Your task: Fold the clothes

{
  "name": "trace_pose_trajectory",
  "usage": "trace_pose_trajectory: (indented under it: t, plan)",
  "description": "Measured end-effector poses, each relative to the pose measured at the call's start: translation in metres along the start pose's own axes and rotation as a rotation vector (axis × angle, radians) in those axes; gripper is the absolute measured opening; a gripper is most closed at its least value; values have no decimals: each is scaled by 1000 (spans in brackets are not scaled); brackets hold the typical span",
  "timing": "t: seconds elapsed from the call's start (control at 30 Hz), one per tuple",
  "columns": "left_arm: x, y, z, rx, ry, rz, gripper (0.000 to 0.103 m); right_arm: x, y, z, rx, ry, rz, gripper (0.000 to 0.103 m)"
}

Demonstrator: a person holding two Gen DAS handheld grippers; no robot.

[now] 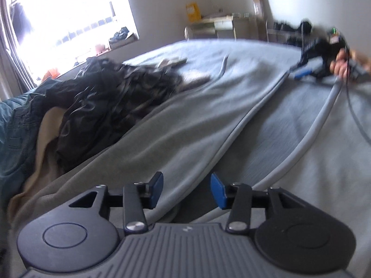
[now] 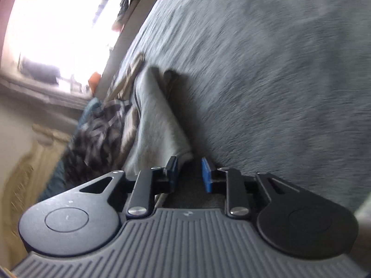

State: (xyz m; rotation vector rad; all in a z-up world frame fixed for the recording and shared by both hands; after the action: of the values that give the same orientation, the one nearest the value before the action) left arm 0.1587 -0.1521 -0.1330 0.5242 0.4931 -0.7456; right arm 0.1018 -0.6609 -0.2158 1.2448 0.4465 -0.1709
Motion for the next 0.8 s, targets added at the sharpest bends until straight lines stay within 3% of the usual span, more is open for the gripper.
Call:
trace_pose_trajectory:
  t: [0.2, 0.4, 0.43, 0.5, 0.53, 0.67, 0.73, 0.8]
  plan:
    - [48, -52, 22, 25, -35, -30, 48, 15, -8, 14, 122, -5, 57, 42]
    - [94, -59, 21, -114, -1, -45, 47, 57, 22, 10, 43, 40, 41, 43]
    - [98, -57, 18, -143, 6, -53, 46, 61, 27, 10, 9, 35, 18, 40]
    - [98, -50, 12, -203, -3, -69, 44, 67, 45, 12, -80, 7, -19, 14]
    - [98, -46, 10, -236, -12, -83, 43, 68, 57, 13, -130, -13, -35, 11]
    - [97, -29, 1, -384, -35, -160, 36, 79, 123, 9, -368, -68, -35, 7]
    - [98, -20, -4, -460, -43, -211, 36, 91, 173, -16, -547, -28, 11, 7]
    - [99, -13, -7, -524, -49, -258, 35, 112, 215, -56, -754, 80, 16, 7]
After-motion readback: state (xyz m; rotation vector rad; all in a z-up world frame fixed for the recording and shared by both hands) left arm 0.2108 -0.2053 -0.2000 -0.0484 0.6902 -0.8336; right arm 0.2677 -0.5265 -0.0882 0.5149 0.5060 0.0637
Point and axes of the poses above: each gripper's, at about its wrist camera, not at the fingertips, and x roughly the way its jaws point, y to its left, z to its top, the point moved 9 cm from there along x, roughly the way its jaws point, and after that the axes turned 5 degrees about z, right-handed, at the moved point
